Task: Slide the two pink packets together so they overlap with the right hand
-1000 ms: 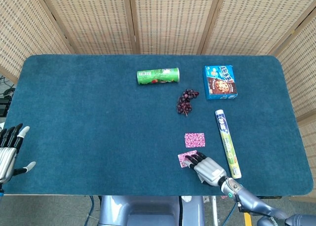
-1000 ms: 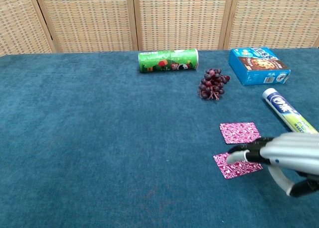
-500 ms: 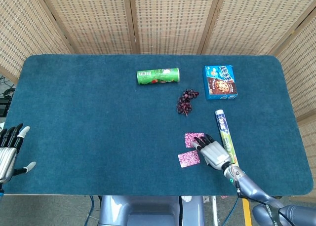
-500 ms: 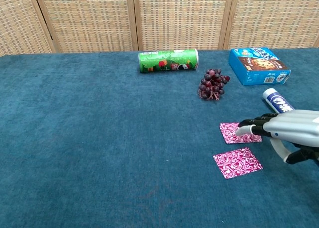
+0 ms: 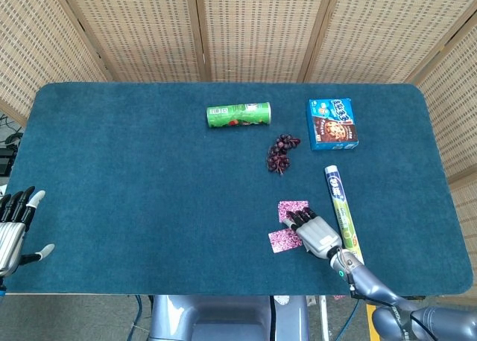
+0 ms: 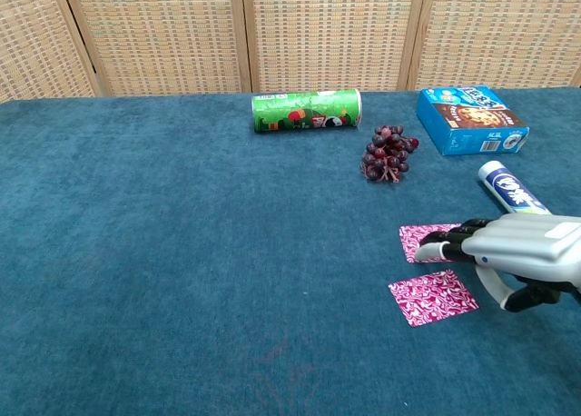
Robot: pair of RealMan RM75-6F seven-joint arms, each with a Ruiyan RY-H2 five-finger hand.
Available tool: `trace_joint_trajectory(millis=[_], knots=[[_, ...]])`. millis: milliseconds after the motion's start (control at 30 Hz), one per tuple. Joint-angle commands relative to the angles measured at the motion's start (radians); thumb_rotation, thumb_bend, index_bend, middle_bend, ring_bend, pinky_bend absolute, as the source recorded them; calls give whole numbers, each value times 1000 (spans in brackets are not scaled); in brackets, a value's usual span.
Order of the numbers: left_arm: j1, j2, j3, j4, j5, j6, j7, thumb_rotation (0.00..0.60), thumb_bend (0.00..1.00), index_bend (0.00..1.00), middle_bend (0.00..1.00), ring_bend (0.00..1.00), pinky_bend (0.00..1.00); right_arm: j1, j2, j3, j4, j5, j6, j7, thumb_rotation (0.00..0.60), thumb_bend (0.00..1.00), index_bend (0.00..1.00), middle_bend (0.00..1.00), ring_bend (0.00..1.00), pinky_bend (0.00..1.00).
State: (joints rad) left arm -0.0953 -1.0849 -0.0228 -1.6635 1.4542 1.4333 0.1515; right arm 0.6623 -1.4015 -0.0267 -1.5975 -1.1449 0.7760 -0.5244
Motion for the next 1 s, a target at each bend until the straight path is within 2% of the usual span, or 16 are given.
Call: trace_joint_trajectory(millis=[33,1000], knots=[[0,0,0,0,0,-1,0,600,0,0,0,0,0,14,-7,3,-15,35,-8,-22,600,1000,16,0,0,0],[-3,5,2,0,2,-6,-12,600,1,0,0,0,0,143,-101,14,-108,257,56,-177,600,1000,16,0,0,0]])
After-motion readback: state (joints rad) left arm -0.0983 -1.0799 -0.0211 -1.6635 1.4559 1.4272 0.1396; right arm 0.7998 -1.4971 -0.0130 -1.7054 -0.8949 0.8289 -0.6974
